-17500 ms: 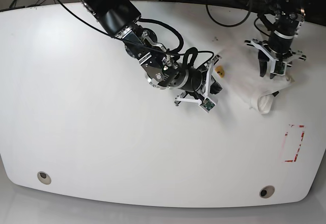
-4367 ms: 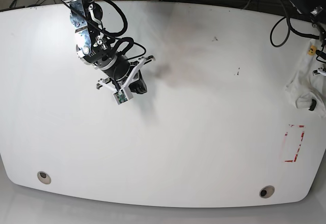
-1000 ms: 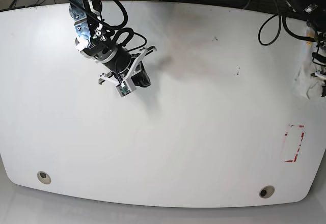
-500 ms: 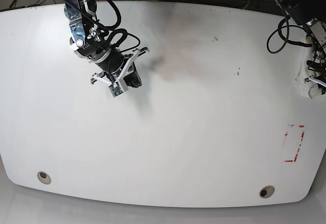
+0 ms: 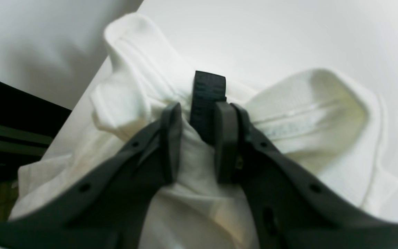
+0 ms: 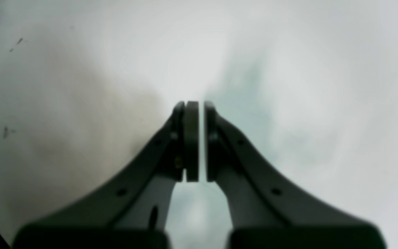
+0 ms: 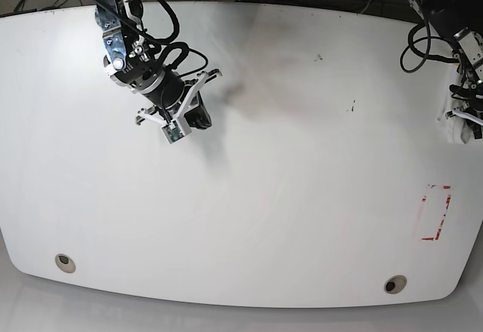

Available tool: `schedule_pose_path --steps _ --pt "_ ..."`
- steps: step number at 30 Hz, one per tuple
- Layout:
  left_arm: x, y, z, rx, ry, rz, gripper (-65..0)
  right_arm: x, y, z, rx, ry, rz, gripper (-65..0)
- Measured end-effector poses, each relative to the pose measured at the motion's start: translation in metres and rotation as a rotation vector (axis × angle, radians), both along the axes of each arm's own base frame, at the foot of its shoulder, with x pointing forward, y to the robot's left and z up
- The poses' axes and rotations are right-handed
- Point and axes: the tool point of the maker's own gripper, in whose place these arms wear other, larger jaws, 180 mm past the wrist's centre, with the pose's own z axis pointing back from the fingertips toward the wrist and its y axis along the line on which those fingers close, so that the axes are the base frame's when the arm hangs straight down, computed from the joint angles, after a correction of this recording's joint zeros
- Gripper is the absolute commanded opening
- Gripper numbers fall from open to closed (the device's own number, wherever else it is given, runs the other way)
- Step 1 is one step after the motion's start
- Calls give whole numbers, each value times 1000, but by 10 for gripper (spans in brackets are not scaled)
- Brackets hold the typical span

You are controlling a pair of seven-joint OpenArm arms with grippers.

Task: Layout the t-shirt on the table in an organized manner, then fold the t-shirt properly
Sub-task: 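Hold the bundle at the table edge with the left gripper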

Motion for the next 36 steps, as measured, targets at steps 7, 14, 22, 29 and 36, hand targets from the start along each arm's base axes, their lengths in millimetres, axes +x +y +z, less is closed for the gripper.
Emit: schedule_pose_path --steps 7,14,22,29,36 --pt "16 1 52 104 -89 -36 -498 0 0 0 0 -1 2 -632" --pt "24 -5 79 136 -116 -88 -498 3 2 3 7 -8 2 -632" --pt "-12 23 83 146 -90 17 -498 3 2 3 8 -9 1 -632" --pt "-41 34 71 131 -64 84 -498 5 4 5 11 -15 4 -632" --pt "-49 23 43 81 -15 76 -498 5 4 5 10 -15 3 -632"
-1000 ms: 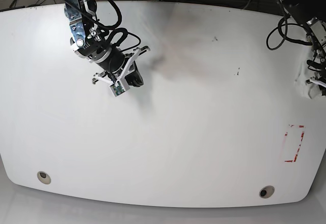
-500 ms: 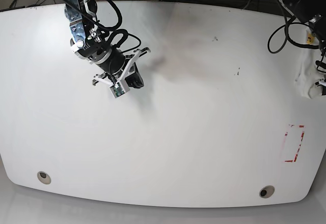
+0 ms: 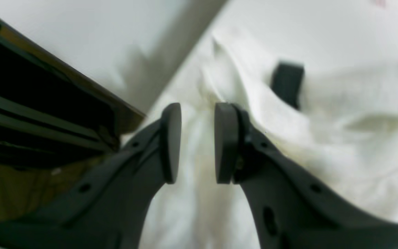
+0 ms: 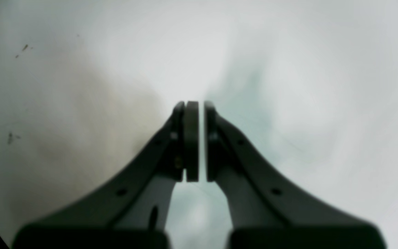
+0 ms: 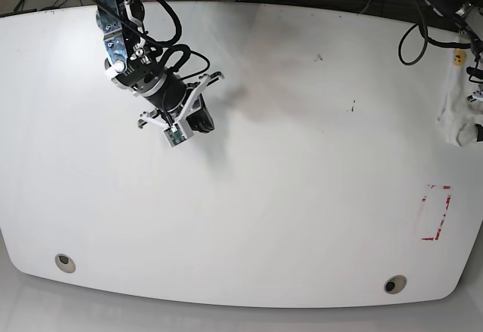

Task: Layout the t-shirt on the table in an organized manner, then fold the t-shirt properly

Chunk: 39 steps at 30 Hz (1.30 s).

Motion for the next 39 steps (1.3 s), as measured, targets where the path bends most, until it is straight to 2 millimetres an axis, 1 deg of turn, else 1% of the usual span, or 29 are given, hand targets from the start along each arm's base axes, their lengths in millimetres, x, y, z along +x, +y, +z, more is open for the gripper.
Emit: schedule_pose_path --steps 7,9,12,14,20,23,29,35,37,39 --pt "6 -5 -24 -72 14 10 -498 0 0 0 -1 1 0 -632" --pt "12 -5 -26 -85 9 14 -498 -1 0 -1 -1 2 0 -632" --pt "24 -6 -24 -103 -16 14 -498 -1 0 -1 -1 3 0 -632" --pt "35 -10 -22 -105 -22 -5 -498 -1 0 -1 1 3 0 -632" --pt "61 -30 -22 -103 -13 -83 -498 -2 0 -1 0 4 0 -632" --pt "70 -38 -21 -106 -16 -108 -500 -2 0 -1 0 5 1 -632" --pt "79 -44 -20 -102 -16 -132 -500 -2 0 -1 1 5 1 -632" --pt "80 -47 -22 -105 -9 -141 -500 -2 0 -1 0 5 1 -632" --pt "80 -47 -18 -95 -11 -145 -500 -2 0 -1 0 4 1 -632" --pt "82 -46 -7 -69 -28 -150 -500 -1 0 -1 0 4 0 -632"
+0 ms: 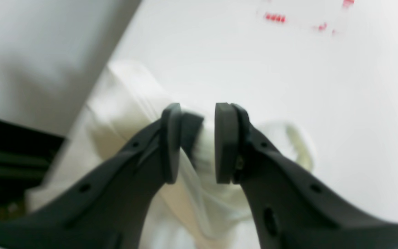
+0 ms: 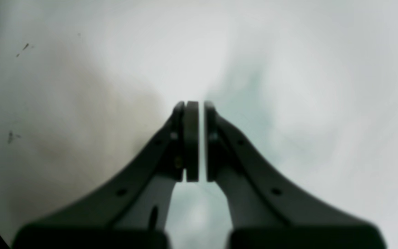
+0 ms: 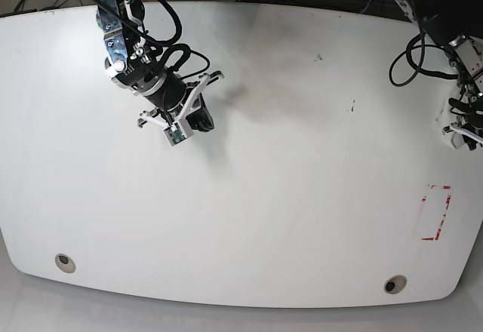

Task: Layout the t-shirt on the table in an organized manner, then fold the t-shirt properly

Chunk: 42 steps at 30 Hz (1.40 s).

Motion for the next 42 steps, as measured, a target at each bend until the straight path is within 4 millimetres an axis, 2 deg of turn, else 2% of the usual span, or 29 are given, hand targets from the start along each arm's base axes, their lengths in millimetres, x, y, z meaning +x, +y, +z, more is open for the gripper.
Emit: schedule_pose_path --steps 2,5,14,18,22,25,29,35,39,42 --pt "3 -1 16 34 -29 -14 -500 0 0 0 0 0 0 -632" --pt "10 -15 34 61 -66 -87 -500 0 0 0 0 0 0 -632" --pt "20 -86 53 66 -106 -334 -500 0 1 0 3 -1 -4 -632" --pt "20 -112 53 80 -103 -396 -502 2 -1 1 5 -4 -19 -632" --pt "20 -150 44 72 -87 -481 -503 8 -17 4 7 -16 -67 -632" --pt "19 -185 41 52 -95 -552 -503 11 -35 5 -14 -22 -116 -632" --pt "18 -226 49 22 -178 -612 -503 13 -59 4 -76 -29 -143 -632" --pt "15 -264 62 -15 -310 -610 -503 20 -89 15 -166 -114 -197 -632" --pt "6 -295 55 -55 -343 -638 -503 13 -109 11 -234 -126 -232 -632" --pt "-7 -316 53 -85 -385 -675 -503 7 -117 11 -238 -150 -250 -632"
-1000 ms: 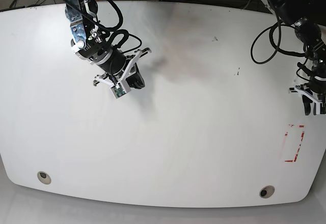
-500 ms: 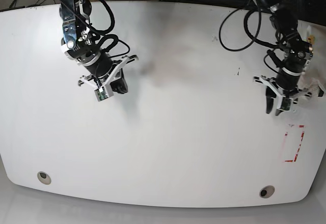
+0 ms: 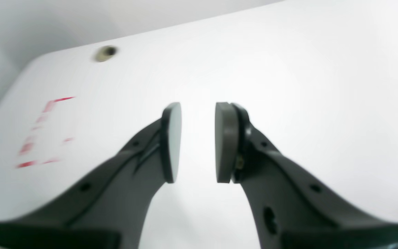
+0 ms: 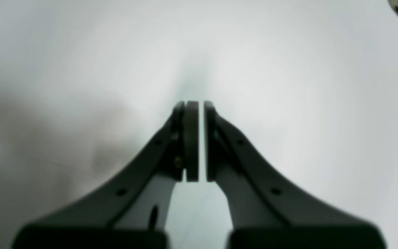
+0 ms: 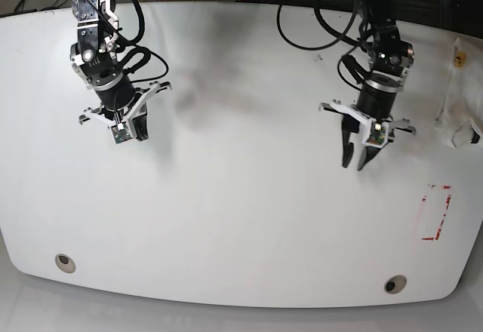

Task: Layout the t-shirt on the table in an organized manner, then fold the t-shirt properly

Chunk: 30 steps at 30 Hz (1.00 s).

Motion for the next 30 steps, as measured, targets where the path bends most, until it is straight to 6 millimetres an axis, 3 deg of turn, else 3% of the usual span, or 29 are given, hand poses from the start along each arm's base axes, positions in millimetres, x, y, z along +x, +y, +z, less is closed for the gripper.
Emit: schedule_pose_path --steps 6,13,21,30 --pt "-26 -23 -10 -48 -14 -25 -503 -17 -24 -2 -18 -37 -57 -632" --pt "-68 -35 -24 -79 27 -40 -503 -46 -26 -10 -2 -17 -62 -632" --pt "-115 -28 -36 -67 113 -19 -503 -80 -20 -22 15 47 -72 -632" --pt "-178 -29 -55 -63 273 -17 -503 -146 -20 -43 42 159 -127 -632"
